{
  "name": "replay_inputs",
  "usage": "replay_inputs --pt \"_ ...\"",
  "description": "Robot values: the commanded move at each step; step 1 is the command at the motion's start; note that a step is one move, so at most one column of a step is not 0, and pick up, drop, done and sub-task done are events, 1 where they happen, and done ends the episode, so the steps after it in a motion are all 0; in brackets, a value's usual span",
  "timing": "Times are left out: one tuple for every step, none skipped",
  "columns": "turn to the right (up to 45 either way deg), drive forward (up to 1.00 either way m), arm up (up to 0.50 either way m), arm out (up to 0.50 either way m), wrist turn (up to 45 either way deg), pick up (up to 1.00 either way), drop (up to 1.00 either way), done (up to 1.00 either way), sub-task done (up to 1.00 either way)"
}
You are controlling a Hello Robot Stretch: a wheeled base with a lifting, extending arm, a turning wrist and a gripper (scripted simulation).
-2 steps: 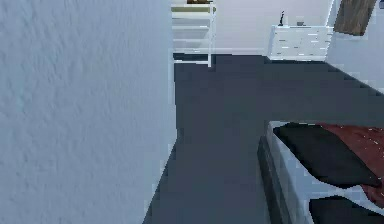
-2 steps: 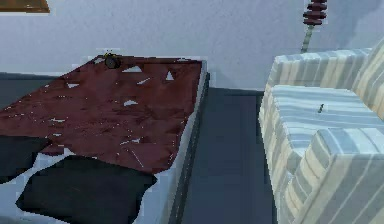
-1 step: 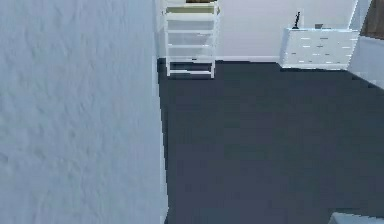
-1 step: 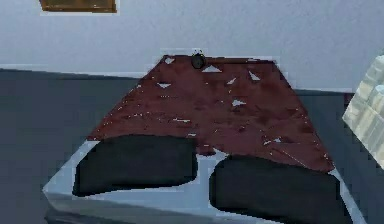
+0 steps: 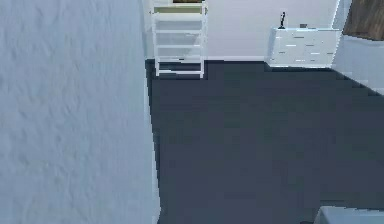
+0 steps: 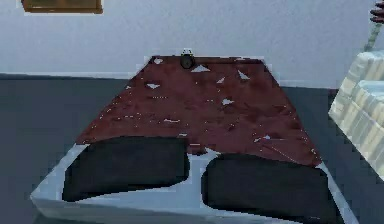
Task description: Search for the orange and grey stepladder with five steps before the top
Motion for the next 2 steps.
replay_inputs --pt "0.0 1.0 0.0 0.0 0.0 0.0 0.0 0.0 0.0" --pt "0.0 0.3 0.0 0.0 0.0 0.0 0.0 0.0 0.0"
